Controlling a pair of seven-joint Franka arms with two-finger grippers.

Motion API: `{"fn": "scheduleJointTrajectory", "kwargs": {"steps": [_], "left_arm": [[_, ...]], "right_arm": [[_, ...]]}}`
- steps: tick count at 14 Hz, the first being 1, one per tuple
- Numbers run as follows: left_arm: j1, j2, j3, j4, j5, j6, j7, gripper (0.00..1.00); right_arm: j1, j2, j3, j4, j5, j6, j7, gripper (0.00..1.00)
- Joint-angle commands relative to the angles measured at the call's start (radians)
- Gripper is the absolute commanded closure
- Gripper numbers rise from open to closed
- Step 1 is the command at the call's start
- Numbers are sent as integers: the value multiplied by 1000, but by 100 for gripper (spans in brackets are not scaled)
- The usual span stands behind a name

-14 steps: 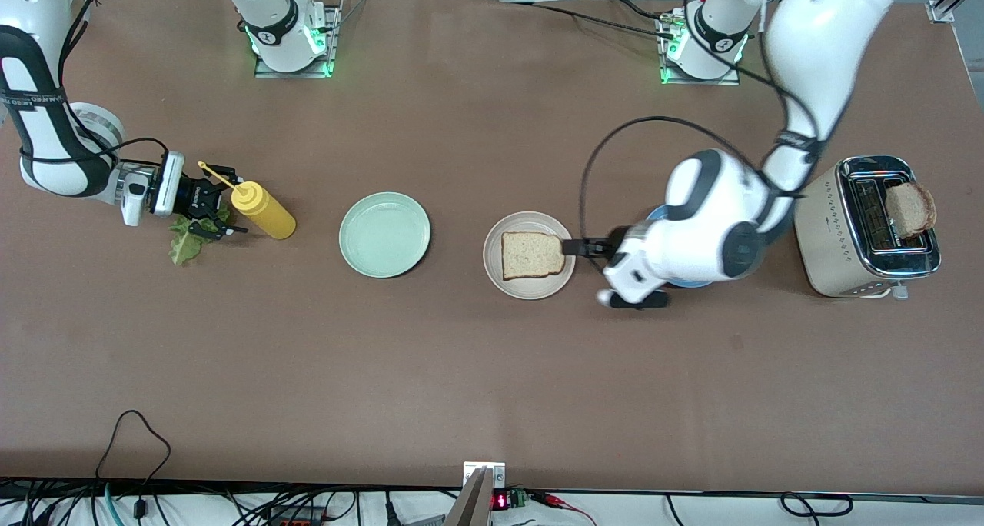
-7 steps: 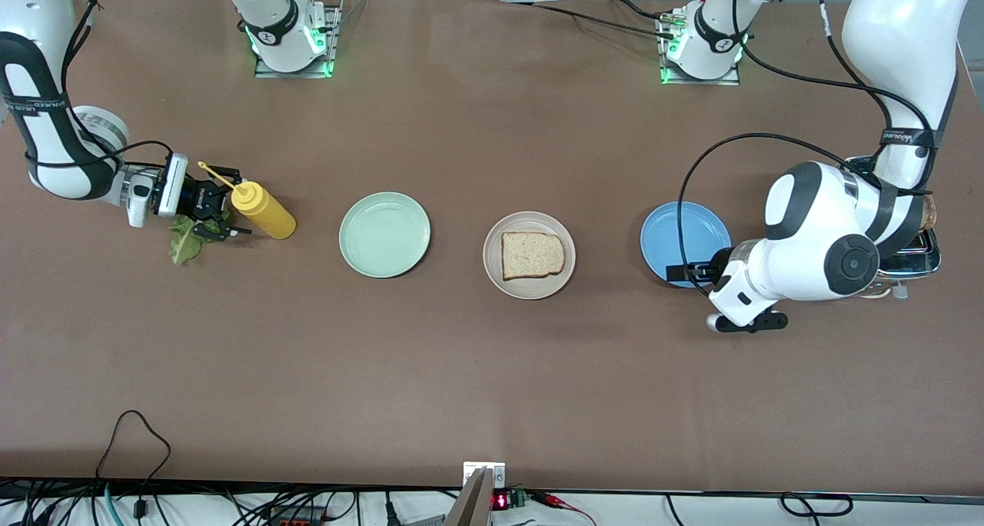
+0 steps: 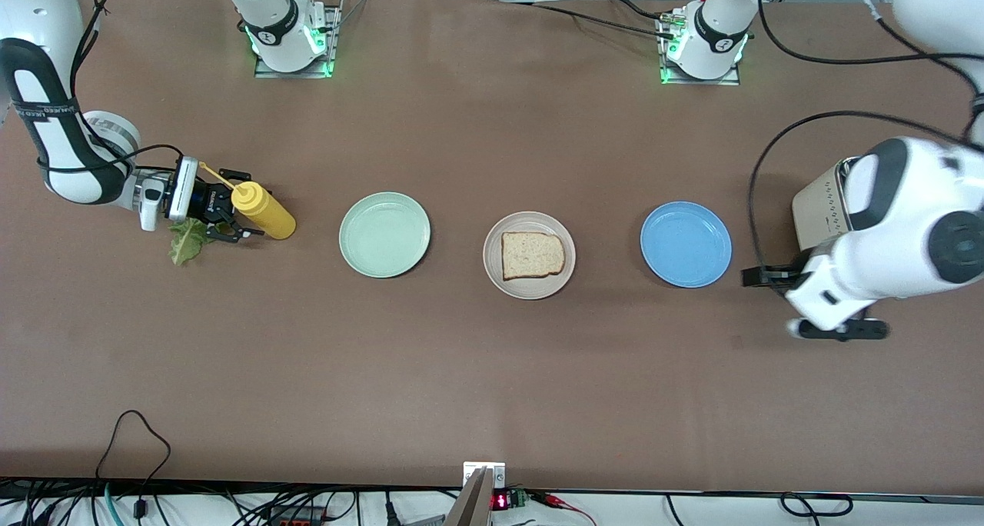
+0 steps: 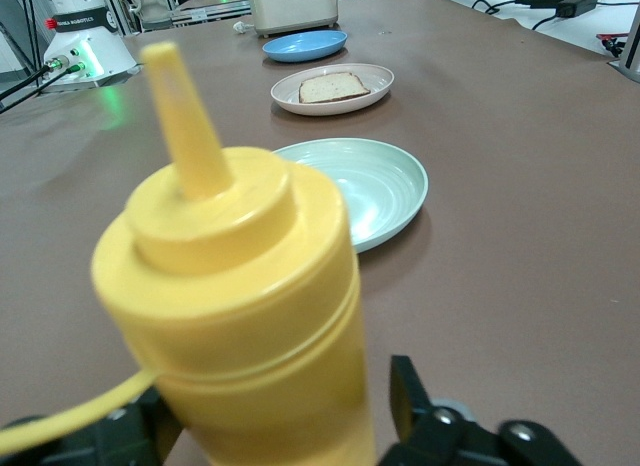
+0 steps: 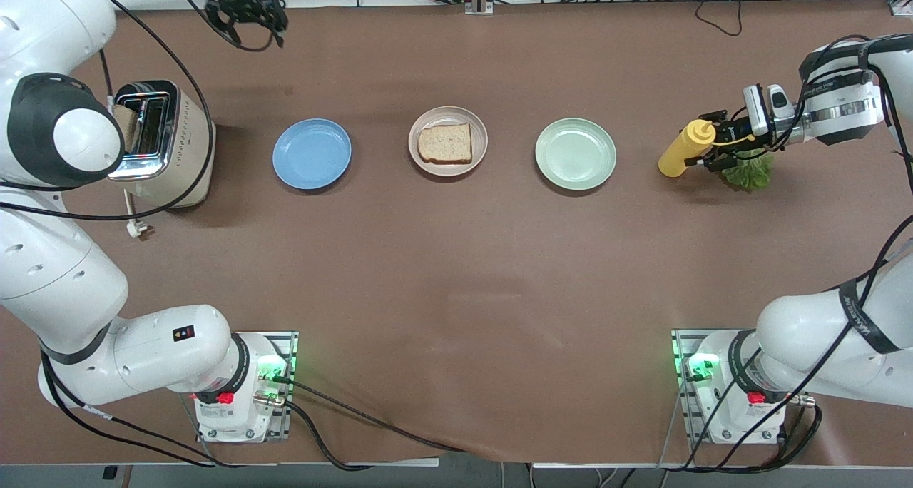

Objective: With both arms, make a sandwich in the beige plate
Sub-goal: 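Open the left gripper, return to the toaster while the right gripper grasps the bottle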

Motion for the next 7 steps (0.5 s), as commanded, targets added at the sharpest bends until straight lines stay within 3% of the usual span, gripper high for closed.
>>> {"fn": "scheduleJointTrajectory", "kwargs": {"steps": [1, 5, 6, 7], "left_arm": [[8, 2, -6, 106, 21, -97, 27, 0], [-7, -18, -4, 169, 7, -168, 32, 0], [-21, -44, 11, 163, 7, -163, 33, 0], [-77, -79, 79, 155, 5, -162, 33, 0]], "right_arm": [[-12, 5, 10, 3, 22, 0, -18, 67], [-6, 2, 11, 6, 24, 19, 14, 79], [-1, -2, 14, 8, 24, 31, 49, 79], [1, -15, 39, 9, 24, 52, 91, 79]]}}
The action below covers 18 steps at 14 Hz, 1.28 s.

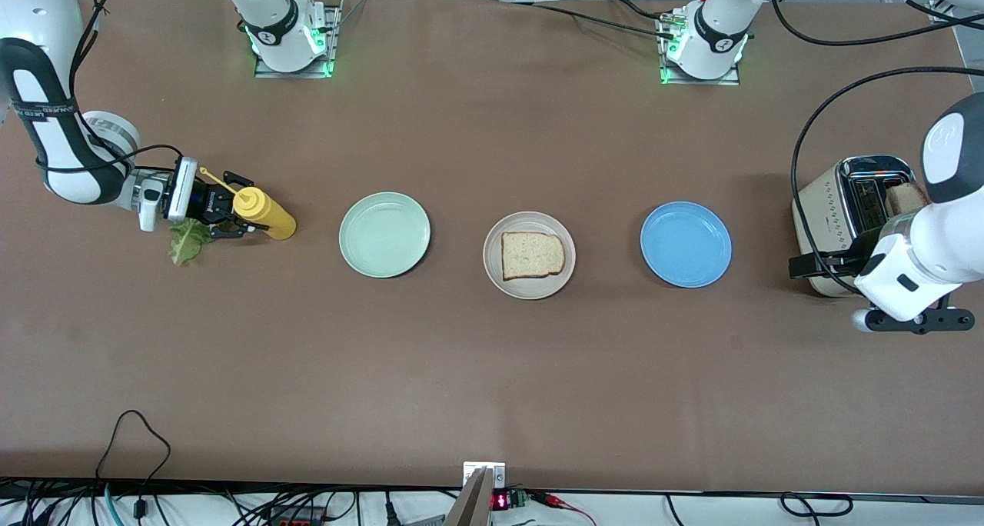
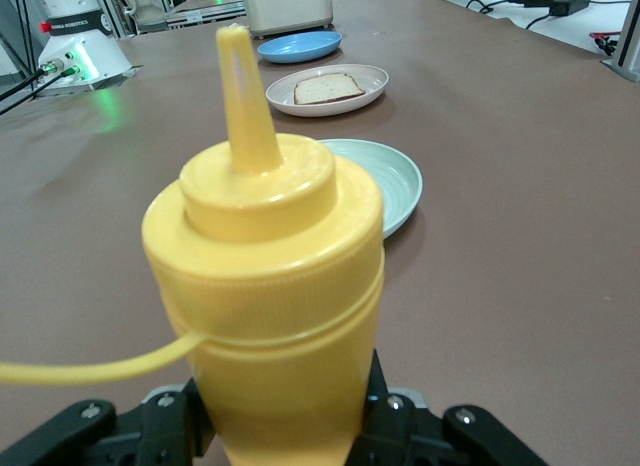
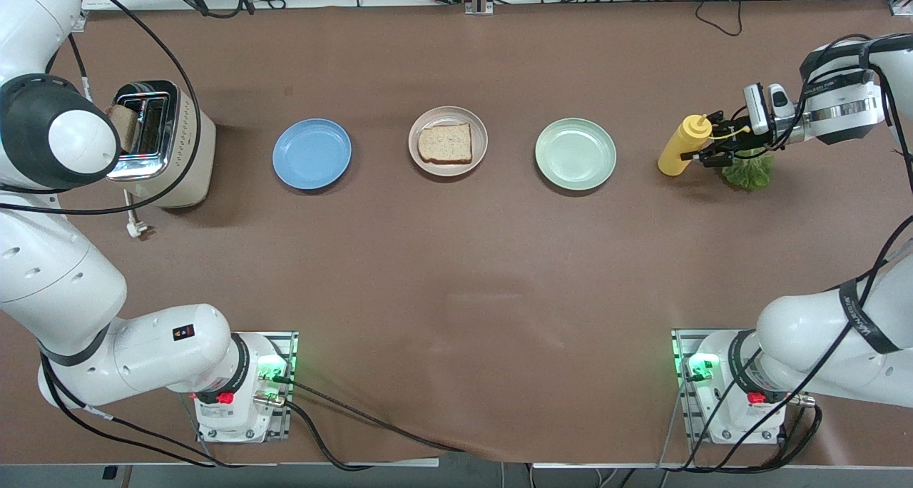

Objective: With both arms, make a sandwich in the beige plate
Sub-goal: 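Open the left gripper, return to the toaster while the right gripper grasps the bottle, then lift the yellow squeeze bottle and carry it over the toast with the right gripper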

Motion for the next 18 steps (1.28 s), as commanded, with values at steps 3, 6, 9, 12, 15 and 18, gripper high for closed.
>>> {"fn": "scheduleJointTrajectory", "kwargs": {"steps": [3, 6, 9, 12, 15, 18], "left_arm": [[-243, -126, 378, -1, -187, -28, 55, 0], [-263, -242, 471, -121, -263, -6, 155, 0], [-260, -379, 473, -286, -254, 27, 158, 0], [-254, -419, 467, -344, -250, 54, 206, 0], [-251, -445, 462, -371, -250, 46, 186, 0], [-249, -471, 462, -423, -248, 89, 152, 0]], "right_arm": [[12, -62, 103, 5, 19, 121, 196, 79], [82, -107, 112, 5, 19, 175, 329, 79], [163, -159, 112, 5, 19, 230, 473, 79], [243, -212, 113, 5, 10, 295, 599, 79], [279, -245, 188, 5, 2, 398, 693, 79], [309, -254, 259, 5, -71, 500, 818, 79]]}}
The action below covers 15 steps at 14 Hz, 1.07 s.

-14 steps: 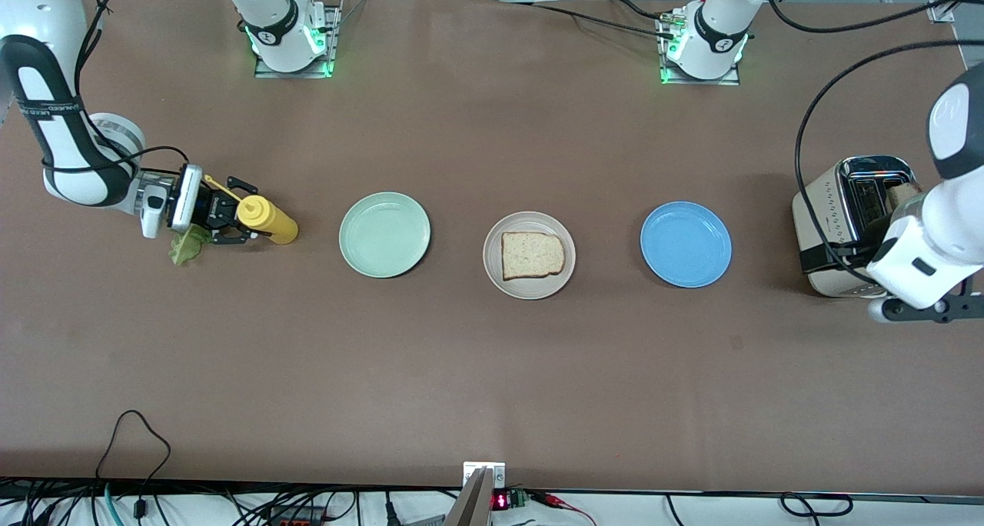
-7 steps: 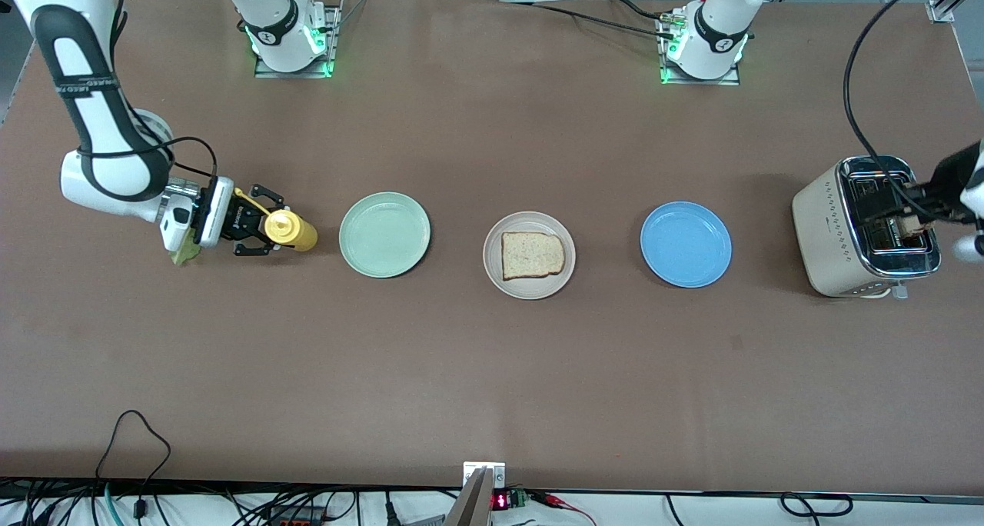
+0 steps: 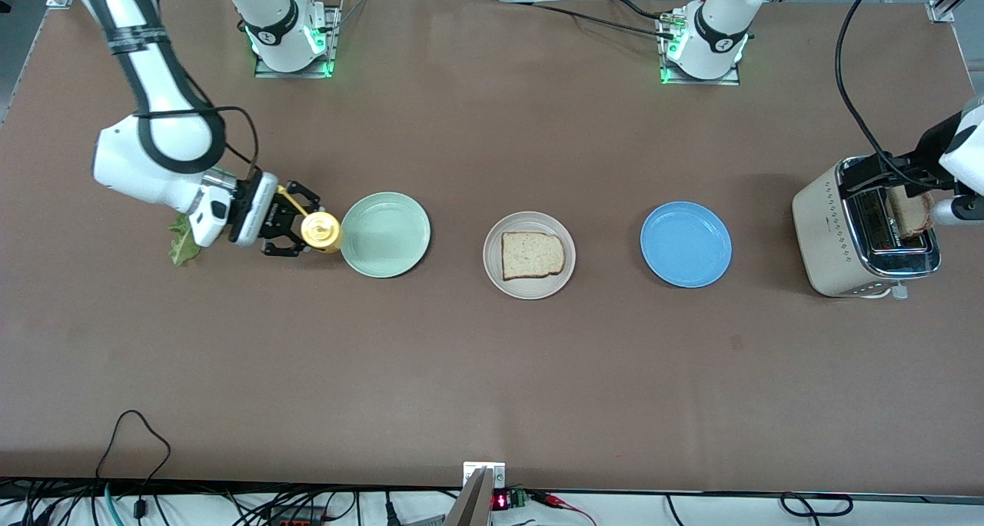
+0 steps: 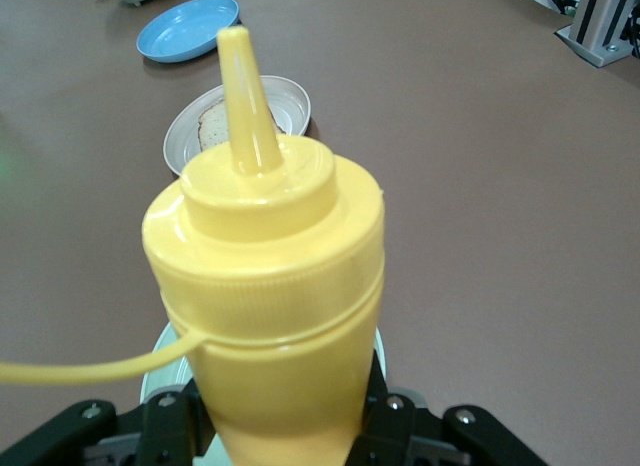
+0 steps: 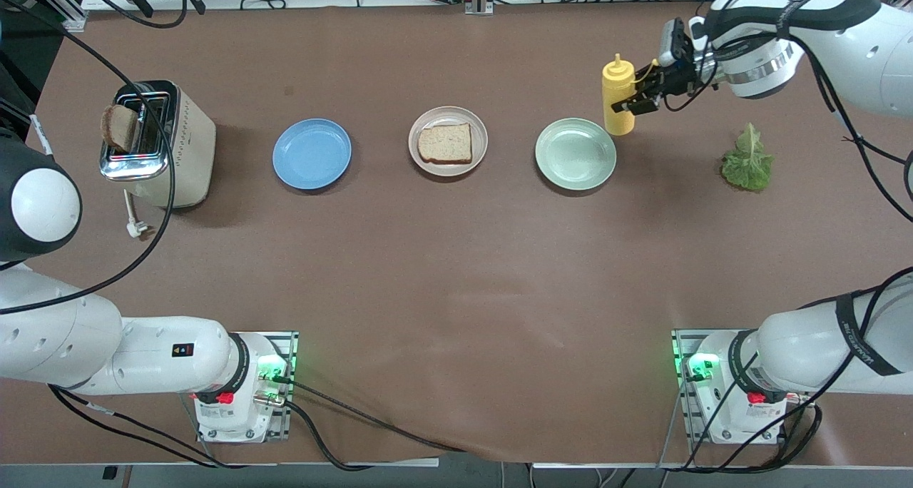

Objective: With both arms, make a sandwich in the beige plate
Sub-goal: 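Lift the yellow squeeze bottle and carry it over the toast with the right gripper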

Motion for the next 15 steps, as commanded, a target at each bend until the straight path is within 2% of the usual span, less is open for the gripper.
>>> {"fn": "scheduleJointTrajectory", "kwargs": {"steps": [1, 3, 5, 9, 15], "left_arm": [[2, -53, 2, -76, -10, 58, -10, 0], [10, -90, 1, -137, -10, 94, -9, 0], [2, -87, -1, -138, -10, 98, 5, 0], [10, -94, 5, -83, -13, 93, -7, 0], [10, -91, 1, -98, -14, 72, -10, 0]], "right_arm": [[28, -38, 48, -15, -92, 78, 151, 79], [41, -40, 88, -10, -198, 127, 278, 79], [50, -38, 122, 3, -291, 157, 386, 79], [146, -29, 123, 43, -566, 172, 697, 79], [292, 29, 122, 123, -948, 163, 1166, 79]]}}
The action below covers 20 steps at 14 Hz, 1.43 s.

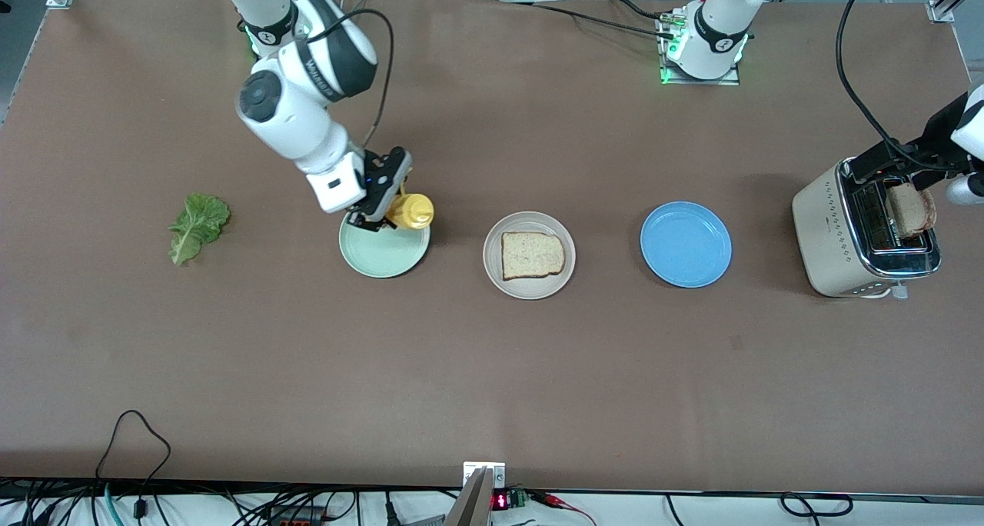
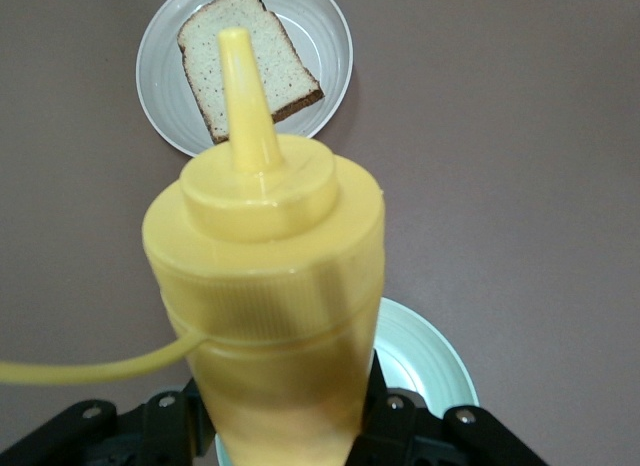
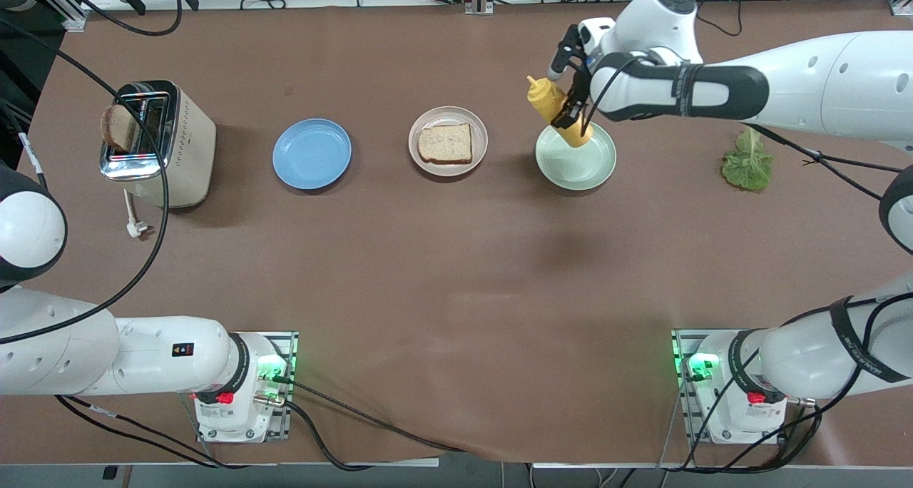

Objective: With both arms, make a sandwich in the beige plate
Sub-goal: 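Lift the yellow squeeze bottle and carry it over the toast with the right gripper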

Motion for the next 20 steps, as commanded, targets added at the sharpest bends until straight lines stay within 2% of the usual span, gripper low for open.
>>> {"fn": "scheduleJointTrajectory", "kwargs": {"steps": [1, 3, 6, 8, 10, 11, 14, 17, 20], "left_arm": [[5, -9, 0, -8, -14, -30, -2, 0], [6, -11, -2, -8, -13, -52, -2, 0], [5, -11, -10, -9, -13, -55, -3, 0], [6, -11, -8, -9, -13, -55, -2, 0], [13, -11, -5, -9, -13, -66, -1, 0], [19, -9, -5, -9, -13, -67, -1, 0], [23, -9, -5, -9, -13, -69, -1, 0], [23, -9, -8, -8, -13, -69, -1, 0], [23, -9, -7, -8, -13, -69, -1, 0]], "right_arm": [[70, 45, -5, 64, -138, -14, 173, 79], [116, 71, -7, 107, -216, -55, 267, 79], [178, 154, -8, 243, -323, -172, 391, 79], [216, 203, -13, 288, -389, -184, 475, 79], [245, 235, -25, 317, -425, -195, 508, 79], [273, 258, -39, 355, -451, -244, 511, 79], [353, 341, -96, 495, -469, -357, 535, 79], [396, 373, -142, 509, -474, -353, 551, 79], [402, 388, -151, 514, -486, -356, 549, 79]]}}
